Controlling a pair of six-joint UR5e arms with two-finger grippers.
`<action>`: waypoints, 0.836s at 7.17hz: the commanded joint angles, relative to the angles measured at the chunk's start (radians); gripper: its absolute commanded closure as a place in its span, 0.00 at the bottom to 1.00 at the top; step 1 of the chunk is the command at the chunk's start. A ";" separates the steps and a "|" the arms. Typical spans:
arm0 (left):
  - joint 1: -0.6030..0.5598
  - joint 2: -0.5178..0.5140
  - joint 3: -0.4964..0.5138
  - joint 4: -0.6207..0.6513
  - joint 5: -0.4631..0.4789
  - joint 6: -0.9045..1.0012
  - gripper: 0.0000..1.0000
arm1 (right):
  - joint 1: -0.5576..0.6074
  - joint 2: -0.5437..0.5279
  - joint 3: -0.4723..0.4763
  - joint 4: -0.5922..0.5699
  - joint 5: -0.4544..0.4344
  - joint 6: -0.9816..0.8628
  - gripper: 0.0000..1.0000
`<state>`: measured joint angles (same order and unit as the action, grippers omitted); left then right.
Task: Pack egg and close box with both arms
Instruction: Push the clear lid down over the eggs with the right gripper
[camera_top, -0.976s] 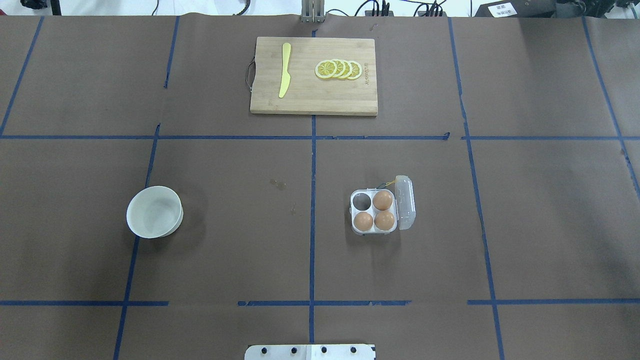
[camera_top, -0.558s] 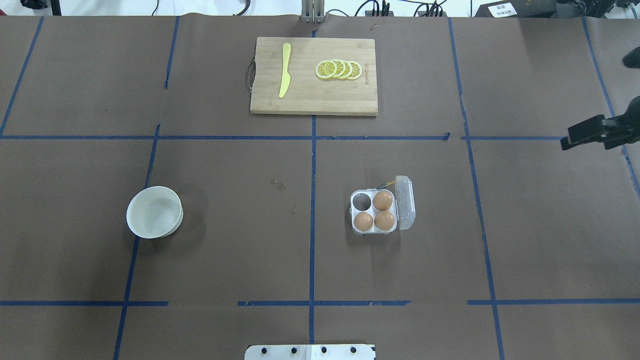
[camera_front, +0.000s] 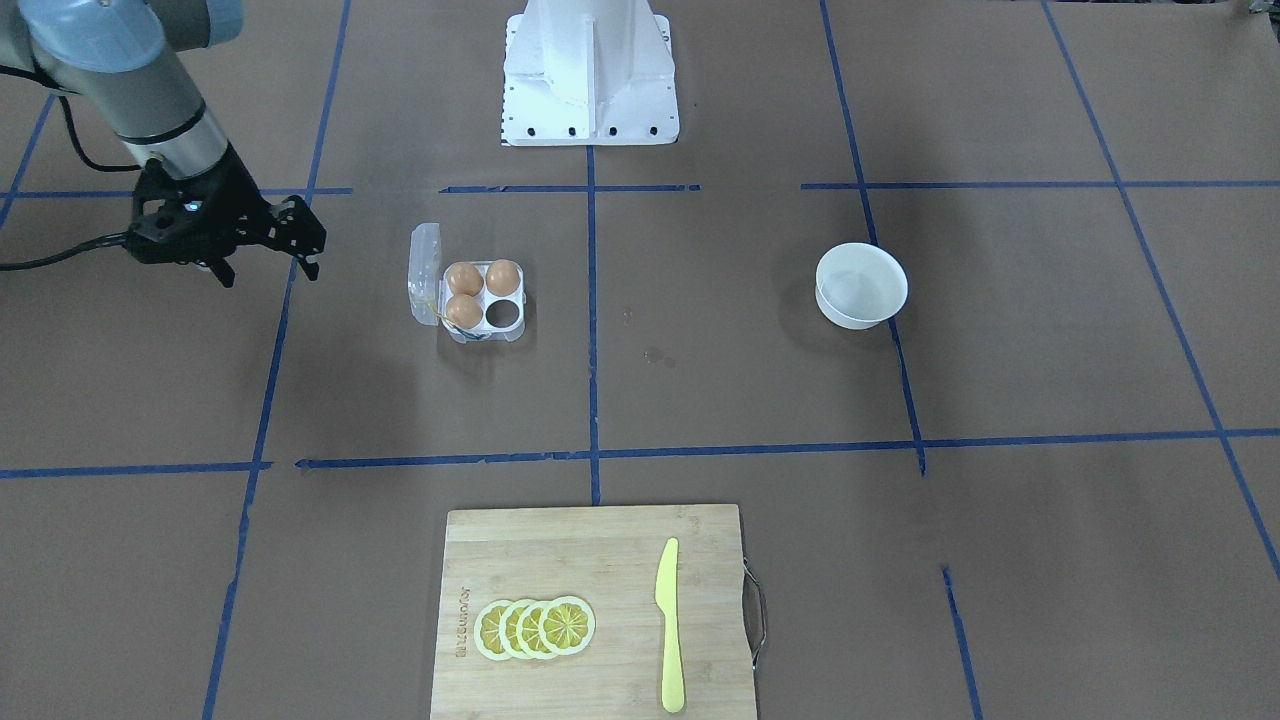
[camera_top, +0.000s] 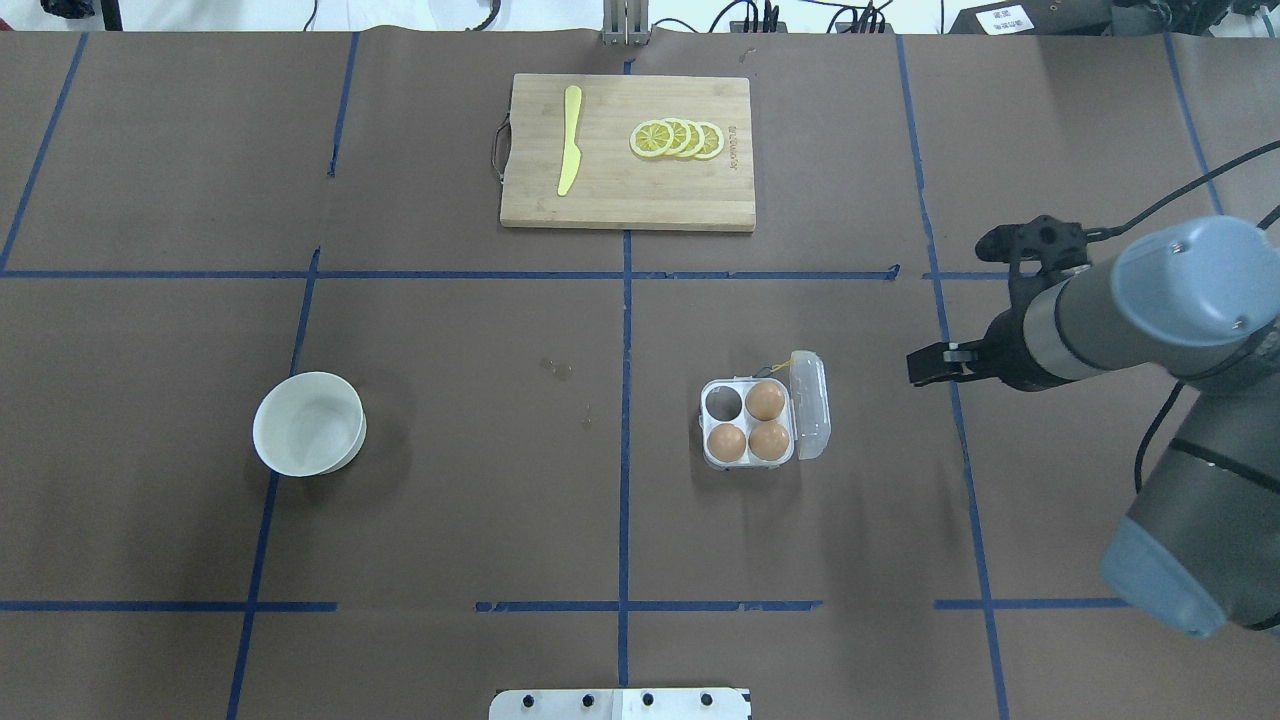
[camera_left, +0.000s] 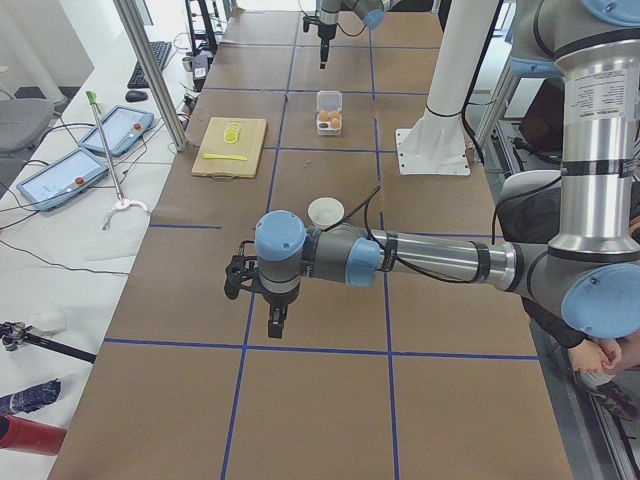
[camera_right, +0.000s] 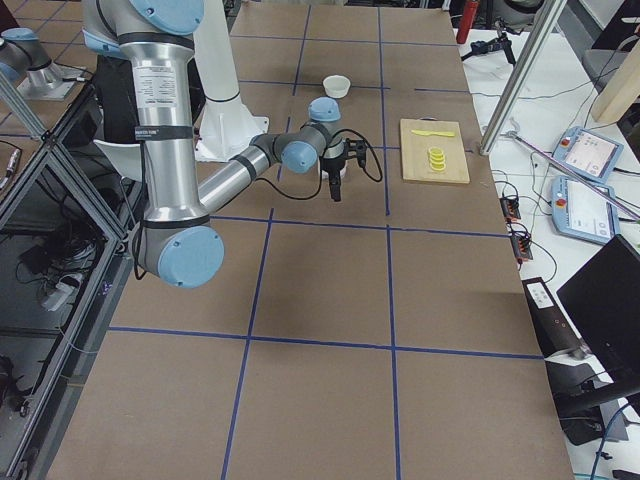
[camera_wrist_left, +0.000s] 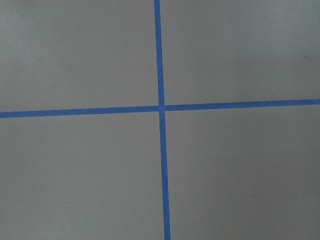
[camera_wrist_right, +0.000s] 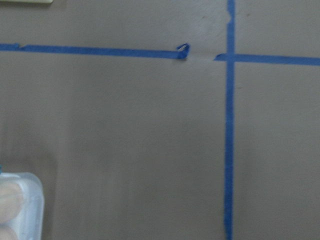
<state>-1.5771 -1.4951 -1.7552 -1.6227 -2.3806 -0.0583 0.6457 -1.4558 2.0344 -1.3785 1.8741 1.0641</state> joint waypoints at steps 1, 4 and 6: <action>0.000 -0.001 -0.003 0.000 0.000 0.000 0.00 | -0.139 0.189 -0.089 -0.010 -0.111 0.164 0.01; 0.000 -0.001 -0.001 0.000 0.000 0.000 0.00 | -0.152 0.394 -0.088 -0.123 -0.110 0.229 0.01; 0.000 -0.001 -0.001 0.000 0.000 0.000 0.00 | -0.123 0.391 -0.065 -0.151 -0.099 0.226 0.00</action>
<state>-1.5770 -1.4956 -1.7565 -1.6229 -2.3807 -0.0583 0.5067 -1.0720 1.9588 -1.5040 1.7701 1.2898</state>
